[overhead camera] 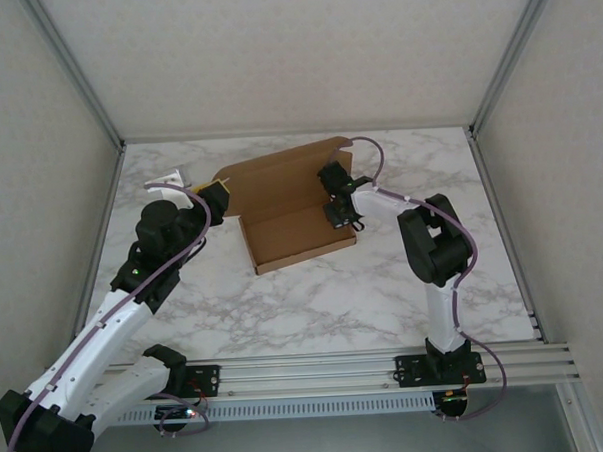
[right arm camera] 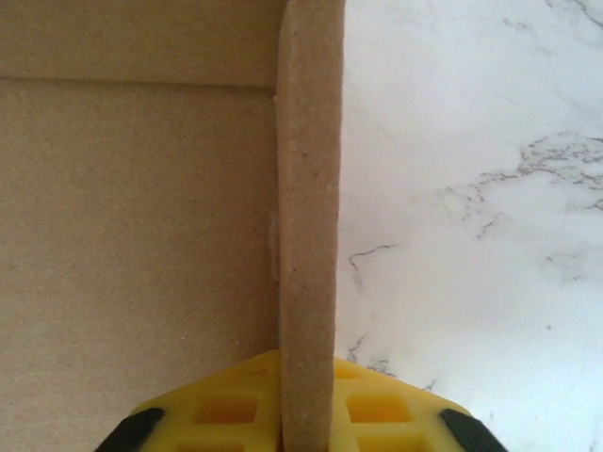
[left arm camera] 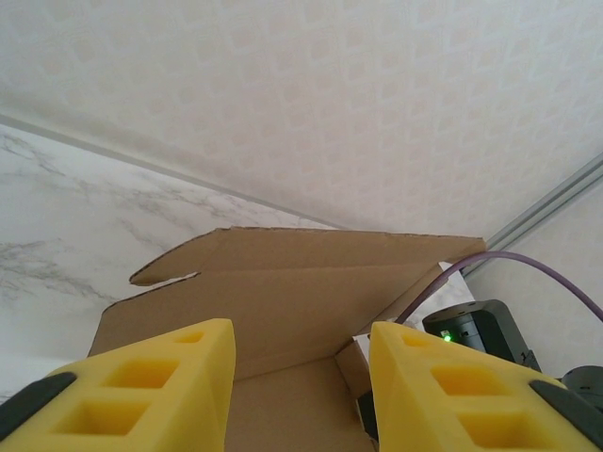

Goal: Fold the paper box

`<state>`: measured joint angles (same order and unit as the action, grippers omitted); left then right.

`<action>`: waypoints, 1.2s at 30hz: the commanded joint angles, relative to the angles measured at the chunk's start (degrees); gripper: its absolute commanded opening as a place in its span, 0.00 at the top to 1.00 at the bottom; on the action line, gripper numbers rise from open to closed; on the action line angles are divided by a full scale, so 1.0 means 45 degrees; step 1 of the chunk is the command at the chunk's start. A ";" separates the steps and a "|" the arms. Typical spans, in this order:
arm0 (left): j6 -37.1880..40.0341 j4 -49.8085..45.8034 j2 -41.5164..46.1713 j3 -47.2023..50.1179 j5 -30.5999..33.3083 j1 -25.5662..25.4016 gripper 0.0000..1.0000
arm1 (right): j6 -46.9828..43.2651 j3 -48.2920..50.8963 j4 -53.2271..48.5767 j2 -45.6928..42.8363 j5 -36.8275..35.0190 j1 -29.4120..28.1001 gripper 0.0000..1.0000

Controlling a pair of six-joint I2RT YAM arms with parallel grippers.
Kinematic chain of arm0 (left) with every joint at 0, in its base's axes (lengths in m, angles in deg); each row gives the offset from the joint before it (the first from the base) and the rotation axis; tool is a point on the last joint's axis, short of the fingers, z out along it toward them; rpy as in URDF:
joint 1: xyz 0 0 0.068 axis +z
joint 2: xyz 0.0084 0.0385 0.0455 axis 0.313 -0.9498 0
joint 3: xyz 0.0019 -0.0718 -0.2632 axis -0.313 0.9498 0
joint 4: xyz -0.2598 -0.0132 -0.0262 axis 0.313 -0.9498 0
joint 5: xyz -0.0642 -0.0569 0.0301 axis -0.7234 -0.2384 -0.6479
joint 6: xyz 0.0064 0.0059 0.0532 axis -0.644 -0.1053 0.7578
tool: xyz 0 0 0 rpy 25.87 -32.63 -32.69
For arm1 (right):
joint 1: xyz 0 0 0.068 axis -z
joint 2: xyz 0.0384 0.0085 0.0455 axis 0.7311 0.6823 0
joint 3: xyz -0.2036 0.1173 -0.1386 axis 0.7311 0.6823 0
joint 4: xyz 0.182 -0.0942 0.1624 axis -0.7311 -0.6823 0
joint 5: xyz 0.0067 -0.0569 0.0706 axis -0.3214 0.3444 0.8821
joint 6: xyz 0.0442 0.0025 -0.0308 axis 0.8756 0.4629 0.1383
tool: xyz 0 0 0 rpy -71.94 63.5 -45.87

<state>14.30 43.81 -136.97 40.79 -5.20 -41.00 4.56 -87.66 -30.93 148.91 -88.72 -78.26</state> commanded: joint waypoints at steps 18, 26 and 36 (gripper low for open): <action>0.0269 0.0234 0.0268 0.0124 0.0779 0.0117 0.56 | 0.1525 0.1209 0.0031 -0.0894 -0.2314 -0.0528 0.63; -0.0268 -0.0248 0.0337 -0.0457 0.1991 0.0117 0.48 | 0.1245 0.5486 0.5177 -0.6700 -0.0715 -0.0474 0.29; 0.1777 0.1197 -0.0130 0.0751 0.2615 0.0137 0.34 | -0.0172 0.5070 0.5866 -0.8823 0.2176 0.0707 0.40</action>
<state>18.48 48.84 -136.44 45.35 3.95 -41.00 7.53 -60.65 -2.30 107.31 -83.56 -75.12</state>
